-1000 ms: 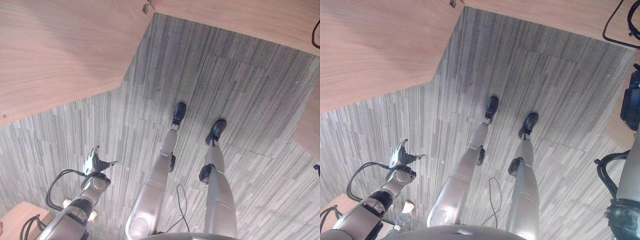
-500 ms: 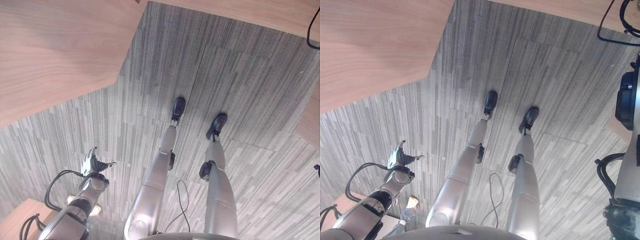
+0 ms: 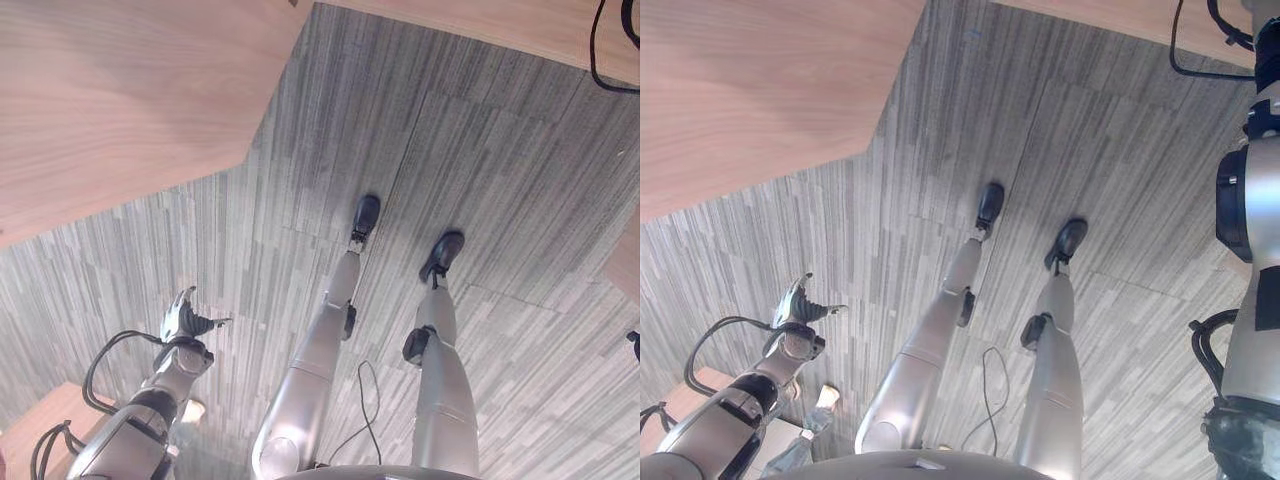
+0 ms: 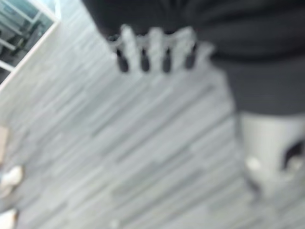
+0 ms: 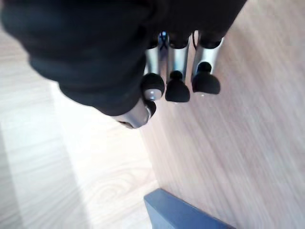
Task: Put the empty folder in the office cabinet
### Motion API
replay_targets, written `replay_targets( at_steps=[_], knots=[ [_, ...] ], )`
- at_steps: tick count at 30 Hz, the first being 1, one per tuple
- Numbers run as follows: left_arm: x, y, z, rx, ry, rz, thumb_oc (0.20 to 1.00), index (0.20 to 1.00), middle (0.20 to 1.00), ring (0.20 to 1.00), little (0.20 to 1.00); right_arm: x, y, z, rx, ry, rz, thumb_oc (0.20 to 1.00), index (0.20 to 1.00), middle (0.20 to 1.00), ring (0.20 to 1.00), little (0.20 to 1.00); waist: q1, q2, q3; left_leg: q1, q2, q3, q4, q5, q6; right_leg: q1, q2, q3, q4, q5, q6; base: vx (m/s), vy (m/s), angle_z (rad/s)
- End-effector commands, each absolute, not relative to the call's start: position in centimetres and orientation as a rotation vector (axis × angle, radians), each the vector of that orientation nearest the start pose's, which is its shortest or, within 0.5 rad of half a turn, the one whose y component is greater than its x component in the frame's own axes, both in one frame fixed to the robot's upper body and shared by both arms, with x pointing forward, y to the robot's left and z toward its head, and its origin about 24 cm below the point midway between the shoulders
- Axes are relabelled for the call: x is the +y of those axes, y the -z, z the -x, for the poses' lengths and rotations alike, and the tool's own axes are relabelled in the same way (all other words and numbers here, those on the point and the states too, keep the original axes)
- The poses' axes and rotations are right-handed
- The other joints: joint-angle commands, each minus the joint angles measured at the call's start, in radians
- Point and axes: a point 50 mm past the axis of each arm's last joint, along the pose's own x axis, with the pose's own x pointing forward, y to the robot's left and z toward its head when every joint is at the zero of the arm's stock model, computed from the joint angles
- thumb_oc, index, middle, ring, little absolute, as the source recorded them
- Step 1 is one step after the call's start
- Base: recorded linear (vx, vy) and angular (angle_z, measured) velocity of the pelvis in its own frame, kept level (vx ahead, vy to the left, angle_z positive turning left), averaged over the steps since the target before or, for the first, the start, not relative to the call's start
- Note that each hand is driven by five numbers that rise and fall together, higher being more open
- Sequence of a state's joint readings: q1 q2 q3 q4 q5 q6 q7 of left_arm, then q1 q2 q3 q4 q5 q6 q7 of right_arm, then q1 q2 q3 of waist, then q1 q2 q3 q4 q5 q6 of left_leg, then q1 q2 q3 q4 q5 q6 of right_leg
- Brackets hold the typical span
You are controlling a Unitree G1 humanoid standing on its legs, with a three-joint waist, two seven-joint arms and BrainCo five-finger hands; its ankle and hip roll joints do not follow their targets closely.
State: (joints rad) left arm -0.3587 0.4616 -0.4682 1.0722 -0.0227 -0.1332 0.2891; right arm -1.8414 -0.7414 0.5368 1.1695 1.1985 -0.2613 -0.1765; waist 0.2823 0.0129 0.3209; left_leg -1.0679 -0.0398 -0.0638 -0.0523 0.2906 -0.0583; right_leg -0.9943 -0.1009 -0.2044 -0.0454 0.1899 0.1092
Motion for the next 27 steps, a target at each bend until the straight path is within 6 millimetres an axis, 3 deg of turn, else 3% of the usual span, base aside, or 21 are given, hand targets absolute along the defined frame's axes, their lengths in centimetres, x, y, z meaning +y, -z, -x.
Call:
replay_targets(
  at_steps=[1, 2, 3, 9, 10, 11, 12, 13, 16, 17, 18, 19, 20, 21, 22, 24, 26, 27],
  knots=[
    [28.8, 8.5, -21.8, 0.724, -0.14, -0.82, 1.0, 1.0, 1.0, 1.0, 1.0, -23.5, -43.4, -37.4, -0.744, 0.237, -0.372, 0.2, 0.2, 0.2, 0.2, 0.2, -0.015, -0.036, -0.076, 0.112, 0.043, 0.013, -0.035, -0.134, -0.106, 0.054, -0.048, 0.02, -0.042, -0.036, 0.084, -0.07, 0.006, 0.04],
    [28.9, 8.5, -21.7, 0.726, -0.14, -0.822, 1.0, 1.0, 1.0, 1.0, 1.0, -23.5, -43.3, -37.4, -0.742, 0.238, -0.373, 0.2, 0.2, 0.2, 0.2, 0.2, -0.016, -0.037, -0.069, 0.107, 0.039, 0.015, -0.035, -0.115, -0.103, 0.049, -0.052, 0.013, -0.042, -0.017, 0.079, -0.02, -0.009, 0.03],
    [28.9, 8.7, -21.6, 0.742, -0.146, -0.818, 1.0, 1.0, 1.0, 1.0, 1.0, -24.1, -42.0, -38.0, -0.697, 0.284, -0.379, 0.2, 0.2, 0.2, 0.2, 0.2, -0.022, -0.035, -0.072, 0.117, 0.039, 0.014, -0.035, -0.113, -0.103, 0.06, -0.051, 0.014, -0.042, -0.015, 0.079, -0.06, 0.008, 0.03],
    [28.9, 9.1, -20.9, 0.761, -0.163, -0.8, 1.0, 1.0, 1.0, 1.0, 1.0, -26.4, -38.6, -38.7, -0.617, 0.377, -0.389, 0.2, 0.2, 0.2, 0.2, 0.2, -0.034, -0.035, -0.076, 0.161, 0.04, 0.019, -0.035, -0.116, -0.104, 0.108, -0.047, 0.012, -0.042, -0.012, 0.079, 0.0, 0.0, 0.0],
    [29.0, 9.6, -20.0, 0.791, -0.158, -0.792, 1.0, 1.0, 1.0, 1.0, 1.0, -26.1, -36.0, -39.6, -0.556, 0.336, -0.371, 0.2, 0.2, 0.2, 0.2, 0.2, -0.038, -0.036, -0.078, 0.19, 0.04, 0.019, -0.035, -0.118, -0.106, 0.137, -0.046, 0.008, -0.042, -0.011, 0.078, 0.0, 0.0, 0.0],
    [29.1, 9.7, -19.9, 0.793, -0.158, -0.794, 1.0, 1.0, 1.0, 1.0, 1.0, -26.1, -35.8, -39.6, -0.553, 0.337, -0.373, 0.2, 0.2, 0.2, 0.2, 0.2, -0.039, -0.037, -0.076, 0.195, 0.04, 0.019, -0.035, -0.119, -0.106, 0.143, -0.046, 0.008, -0.042, -0.012, 0.078, 0.0, 0.0, 0.0],
    [29.4, 10.1, -18.8, 0.832, -0.158, -0.791, 1.0, 1.0, 1.0, 1.0, 1.0, -24.6, -32.2, -40.5, -0.476, 0.243, -0.288, 0.2, 0.2, 0.2, 0.2, 0.2, -0.055, -0.043, -0.075, 0.243, 0.038, 0.018, -0.035, -0.123, -0.106, 0.195, -0.042, 0.001, -0.042, -0.013, 0.075, 0.0, 0.0, 0.0],
    [29.5, 10.1, -18.8, 0.832, -0.158, -0.791, 1.0, 1.0, 1.0, 1.0, 1.0, -24.6, -32.1, -40.5, -0.476, 0.243, -0.289, 0.2, 0.2, 0.2, 0.2, 0.2, -0.055, -0.043, -0.075, 0.244, 0.038, 0.018, -0.035, -0.123, -0.106, 0.197, -0.042, 0.0, -0.042, -0.013, 0.075, 0.0, 0.0, 0.0],
    [30.0, 11.0, -16.8, 0.914, -0.155, -0.771, 1.0, 1.0, 1.0, 1.0, 1.0, -21.9, -22.5, -40.6, -0.295, 0.077, -0.246, 0.2, 0.2, 0.2, 0.2, 0.2, -0.099, -0.053, -0.074, 0.341, 0.037, 0.018, -0.035, -0.134, -0.107, 0.302, -0.035, -0.008, -0.042, -0.018, 0.065, 0.0, 0.0, 0.0],
    [30.0, 11.0, -16.8, 0.914, -0.155, -0.771, 1.0, 1.0, 1.0, 1.0, 1.0, -21.9, -22.5, -40.6, -0.295, 0.077, -0.246, 0.2, 0.2, 0.2, 0.2, 0.2, -0.099, -0.053, -0.074, 0.341, 0.037, 0.018, -0.035, -0.134, -0.107, 0.302, -0.035, -0.008, -0.042, -0.018, 0.065, -0.01, 0.013, 0.06],
    [30.0, 11.8, -15.3, 0.986, -0.143, -0.734, 1.0, 1.0, 1.0, 1.0, 1.0, -20.9, -11.9, -37.8, -0.059, -0.003, -0.197, 0.2, 0.2, 0.2, 0.2, 0.2, -0.147, -0.065, -0.088, 0.457, 0.037, 0.025, -0.035, -0.16, -0.094, 0.424, -0.033, -0.015, -0.042, -0.03, 0.059, 0.0, 0.015, 0.08],
    [30.0, 11.8, -15.2, 0.987, -0.142, -0.734, 1.0, 1.0, 1.0, 1.0, 1.0, -20.9, -11.9, -37.8, -0.057, -0.002, -0.198, 0.2, 0.2, 0.2, 0.2, 0.2, -0.146, -0.065, -0.086, 0.46, 0.037, 0.025, -0.035, -0.16, -0.094, 0.427, -0.033, -0.015, -0.042, -0.03, 0.059, 0.03, 0.043, 0.06],
    [29.9, 12.2, -14.6, 1.016, -0.135, -0.727, 1.0, 1.0, 1.0, 1.0, 1.0, -20.8, -8.6, -36.3, 0.023, 0.003, -0.219, 0.2, 0.2, 0.2, 0.2, 0.2, -0.16, -0.067, -0.095, 0.496, 0.041, 0.029, -0.035, -0.168, -0.087, 0.465, -0.032, -0.017, -0.042, -0.036, 0.056, 0.05, 0.066, -0.1],
    [29.4, 12.7, -13.8, 1.052, -0.118, -0.699, 1.0, 1.0, 1.0, 1.0, 1.0, -20.6, -2.8, -33.5, 0.184, 0.05, -0.307, 0.2, 0.2, 0.2, 0.2, 0.2, -0.178, -0.066, -0.105, 0.57, 0.046, 0.038, -0.035, -0.178, -0.08, 0.544, -0.03, -0.013, -0.042, -0.048, 0.053, 0.08, 0.093, -0.15],
    [29.4, 13.0, -13.3, 1.076, -0.123, -0.688, 1.0, 1.0, 1.0, 1.0, 1.0, -20.7, -0.5, -31.8, 0.252, 0.068, -0.314, 0.2, 0.2, 0.2, 0.2, 0.2, -0.194, -0.066, -0.117, 0.608, 0.048, 0.041, -0.035, -0.187, -0.075, 0.578, -0.026, -0.011, -0.042, -0.056, 0.051, 0.05, 0.069, -0.22],
    [29.4, 13.0, -13.3, 1.076, -0.123, -0.688, 1.0, 1.0, 1.0, 1.0, 1.0, -20.7, -0.5, -31.8, 0.253, 0.068, -0.314, 0.2, 0.2, 0.2, 0.2, 0.2, -0.195, -0.066, -0.118, 0.605, 0.047, 0.039, -0.035, -0.184, -0.074, 0.577, -0.027, -0.012, -0.042, -0.054, 0.052, 0.02, 0.026, -0.18],
    [29.2, 13.6, -12.0, 1.135, -0.161, -0.612, 1.0, 1.0, 1.0, 1.0, 1.0, -20.6, 4.7, -27.4, 0.412, 0.15, -0.407, 0.2, 0.2, 0.2, 0.2, 0.2, -0.234, -0.062, -0.138, 0.718, 0.056, 0.065, -0.035, -0.206, -0.051, 0.677, -0.016, 0.006, -0.034, -0.073, 0.048, 0.05, 0.08, -0.34],
    [29.2, 13.6, -12.0, 1.135, -0.161, -0.612, 1.0, 1.0, 1.0, 1.0, 1.0, -20.6, 4.7, -27.4, 0.412, 0.15, -0.407, 0.2, 0.2, 0.2, 0.2, 0.2, -0.234, -0.062, -0.138, 0.718, 0.056, 0.065, -0.035, -0.206, -0.051, 0.677, -0.016, 0.006, -0.034, -0.073, 0.048, 0.05, 0.096, -0.15]
  ],
)
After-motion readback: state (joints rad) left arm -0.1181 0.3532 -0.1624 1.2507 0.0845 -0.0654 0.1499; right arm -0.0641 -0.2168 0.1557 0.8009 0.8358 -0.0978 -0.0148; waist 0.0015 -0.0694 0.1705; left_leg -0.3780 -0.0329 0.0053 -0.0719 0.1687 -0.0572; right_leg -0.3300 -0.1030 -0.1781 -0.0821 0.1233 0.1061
